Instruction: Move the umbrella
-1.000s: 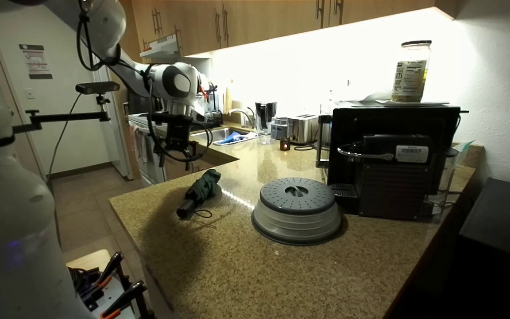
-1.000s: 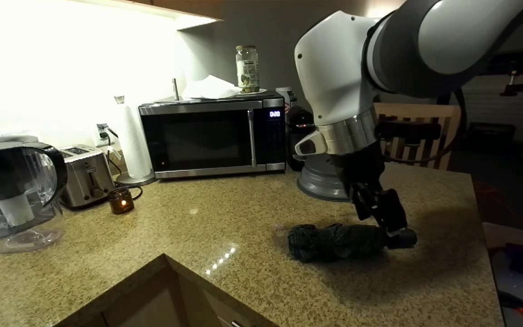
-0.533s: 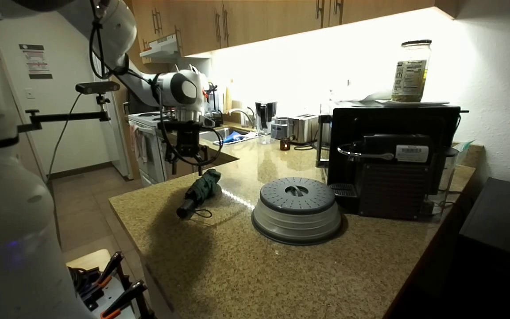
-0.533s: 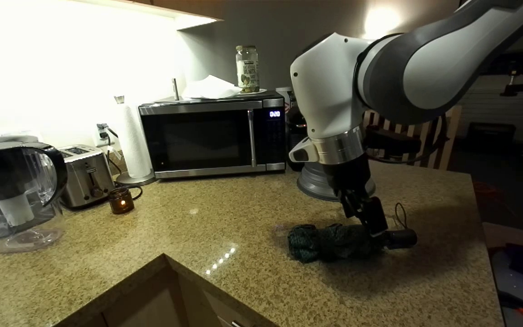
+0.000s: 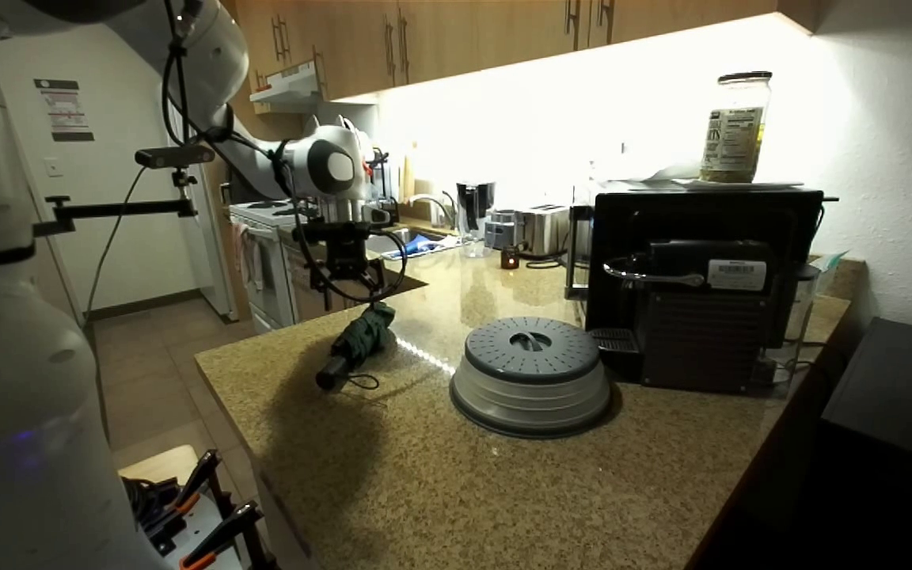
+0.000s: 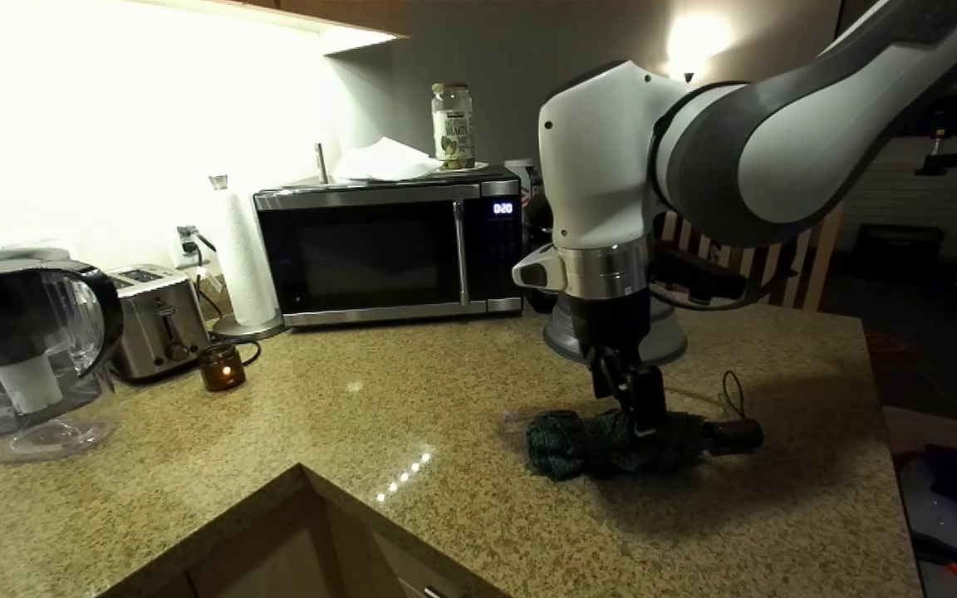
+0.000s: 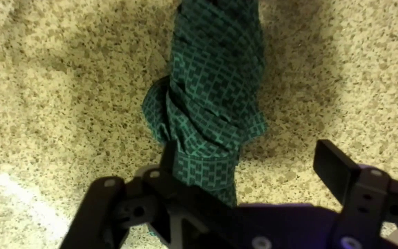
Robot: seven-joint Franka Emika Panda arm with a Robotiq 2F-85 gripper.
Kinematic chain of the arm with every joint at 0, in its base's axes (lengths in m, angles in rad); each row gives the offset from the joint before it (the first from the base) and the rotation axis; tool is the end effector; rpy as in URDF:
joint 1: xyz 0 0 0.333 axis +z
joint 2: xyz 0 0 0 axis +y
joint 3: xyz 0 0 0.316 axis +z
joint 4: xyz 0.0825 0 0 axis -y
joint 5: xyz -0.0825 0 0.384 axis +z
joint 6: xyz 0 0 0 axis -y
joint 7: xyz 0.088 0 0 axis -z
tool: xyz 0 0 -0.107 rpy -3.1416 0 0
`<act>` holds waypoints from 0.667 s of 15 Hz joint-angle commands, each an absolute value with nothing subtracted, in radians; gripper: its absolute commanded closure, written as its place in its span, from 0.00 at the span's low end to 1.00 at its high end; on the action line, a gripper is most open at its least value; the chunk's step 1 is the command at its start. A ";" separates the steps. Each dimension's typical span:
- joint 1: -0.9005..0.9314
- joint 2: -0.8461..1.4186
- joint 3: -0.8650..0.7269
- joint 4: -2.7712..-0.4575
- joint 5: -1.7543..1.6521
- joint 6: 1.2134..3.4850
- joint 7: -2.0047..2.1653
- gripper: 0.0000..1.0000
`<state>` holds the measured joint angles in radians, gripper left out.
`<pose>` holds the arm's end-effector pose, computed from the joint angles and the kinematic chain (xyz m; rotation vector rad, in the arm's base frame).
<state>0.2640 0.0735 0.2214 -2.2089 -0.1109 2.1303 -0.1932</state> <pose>0.4633 0.2385 0.3358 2.8316 1.1067 -0.2093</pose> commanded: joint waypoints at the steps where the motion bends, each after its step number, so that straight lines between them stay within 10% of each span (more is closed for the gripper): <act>1: 0.236 0.063 0.204 -2.276 -0.171 2.215 -0.178 0.00; 10: 0.196 0.113 0.170 -2.311 -0.159 2.273 -0.182 0.00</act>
